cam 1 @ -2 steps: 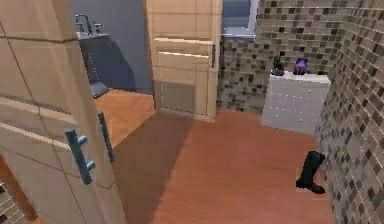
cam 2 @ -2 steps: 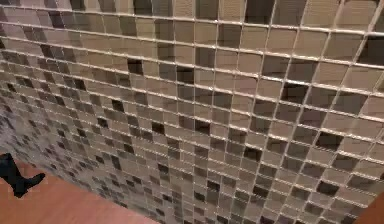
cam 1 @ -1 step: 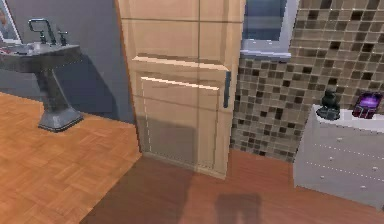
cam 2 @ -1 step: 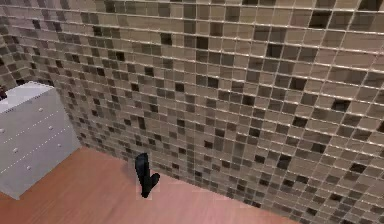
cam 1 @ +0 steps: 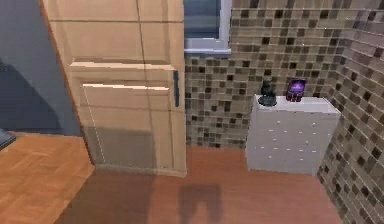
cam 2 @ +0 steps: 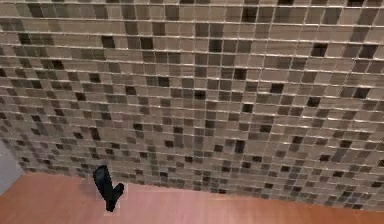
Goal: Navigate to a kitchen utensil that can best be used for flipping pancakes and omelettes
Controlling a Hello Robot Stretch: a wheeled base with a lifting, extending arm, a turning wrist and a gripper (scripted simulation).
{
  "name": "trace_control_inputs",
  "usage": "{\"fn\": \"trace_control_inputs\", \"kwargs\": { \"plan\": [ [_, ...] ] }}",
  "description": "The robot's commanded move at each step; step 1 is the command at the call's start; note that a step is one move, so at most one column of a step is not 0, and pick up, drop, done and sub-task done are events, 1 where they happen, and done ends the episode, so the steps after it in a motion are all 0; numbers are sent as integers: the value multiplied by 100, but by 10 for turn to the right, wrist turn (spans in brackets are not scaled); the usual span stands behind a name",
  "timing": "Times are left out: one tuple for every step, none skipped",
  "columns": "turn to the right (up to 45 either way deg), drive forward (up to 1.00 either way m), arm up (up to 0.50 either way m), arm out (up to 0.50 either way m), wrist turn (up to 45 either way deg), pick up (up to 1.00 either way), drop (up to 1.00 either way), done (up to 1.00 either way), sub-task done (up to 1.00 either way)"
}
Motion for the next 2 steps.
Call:
{"fn": "trace_control_inputs", "kwargs": {
  "plan": [
    [0,5,0,0,0,0,0,0,0],
    [-450,0,0,0,0,0,0,0,0]
  ]
}}
